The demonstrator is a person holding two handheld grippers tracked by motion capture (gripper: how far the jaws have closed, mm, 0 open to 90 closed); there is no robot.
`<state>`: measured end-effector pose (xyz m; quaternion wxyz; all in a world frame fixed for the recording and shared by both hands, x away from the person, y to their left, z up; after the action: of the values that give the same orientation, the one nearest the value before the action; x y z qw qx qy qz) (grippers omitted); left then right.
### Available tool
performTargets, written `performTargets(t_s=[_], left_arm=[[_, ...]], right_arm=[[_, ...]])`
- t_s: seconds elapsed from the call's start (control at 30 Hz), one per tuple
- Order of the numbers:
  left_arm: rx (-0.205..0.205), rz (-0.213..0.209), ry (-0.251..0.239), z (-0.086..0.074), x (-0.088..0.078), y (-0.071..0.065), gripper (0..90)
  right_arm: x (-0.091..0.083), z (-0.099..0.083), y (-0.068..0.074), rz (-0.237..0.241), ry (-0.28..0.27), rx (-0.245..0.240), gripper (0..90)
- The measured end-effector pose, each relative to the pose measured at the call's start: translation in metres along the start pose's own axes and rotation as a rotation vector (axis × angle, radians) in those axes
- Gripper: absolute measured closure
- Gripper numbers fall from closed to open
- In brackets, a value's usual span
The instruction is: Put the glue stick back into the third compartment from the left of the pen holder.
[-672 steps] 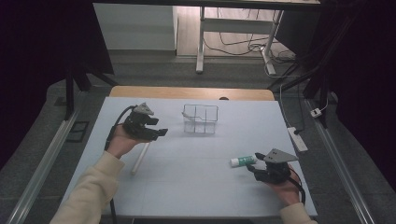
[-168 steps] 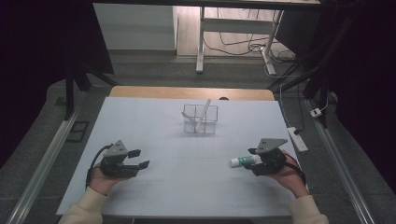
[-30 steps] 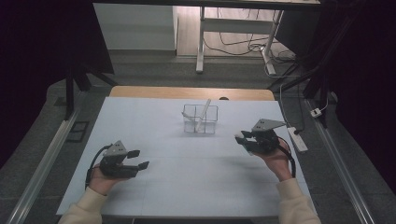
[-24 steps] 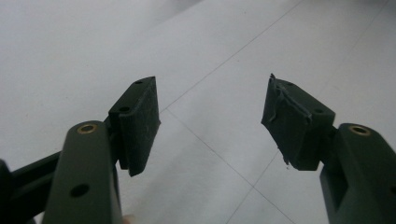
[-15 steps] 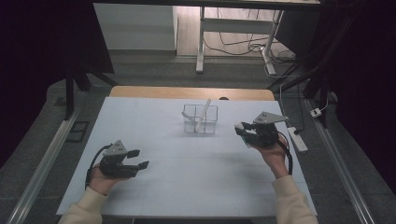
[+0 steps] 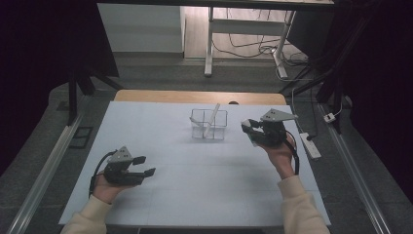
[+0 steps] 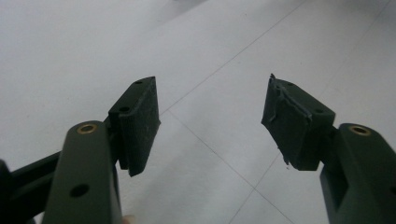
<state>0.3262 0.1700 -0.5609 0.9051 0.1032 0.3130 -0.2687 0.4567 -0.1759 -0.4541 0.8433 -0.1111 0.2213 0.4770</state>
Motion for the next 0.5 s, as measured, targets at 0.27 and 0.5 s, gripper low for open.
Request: performTargets(t_s=[0.27, 0.5], left_arm=[[0.000, -0.001, 0.002, 0.000, 0.000, 0.000, 36.3], [0.000, -0.002, 0.002, 0.000, 0.001, 0.000, 36.2]], right_arm=[[0.003, 0.011, -0.003, -0.014, -0.019, 0.007, 64.2], [0.006, 0.018, -0.002, -0.018, -0.029, 0.008, 64.2]])
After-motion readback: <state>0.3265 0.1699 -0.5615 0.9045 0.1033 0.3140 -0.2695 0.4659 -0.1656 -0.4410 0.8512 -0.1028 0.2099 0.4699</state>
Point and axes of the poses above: each handheld gripper's, and its own axes: x roughly forward along the jaws, z roughly out of its top, y roughly to its left, the point moved 9 cm from there along x, roughly forward along the jaws, and after that the axes turned 14 degrees about z, right-handed, at the moved point
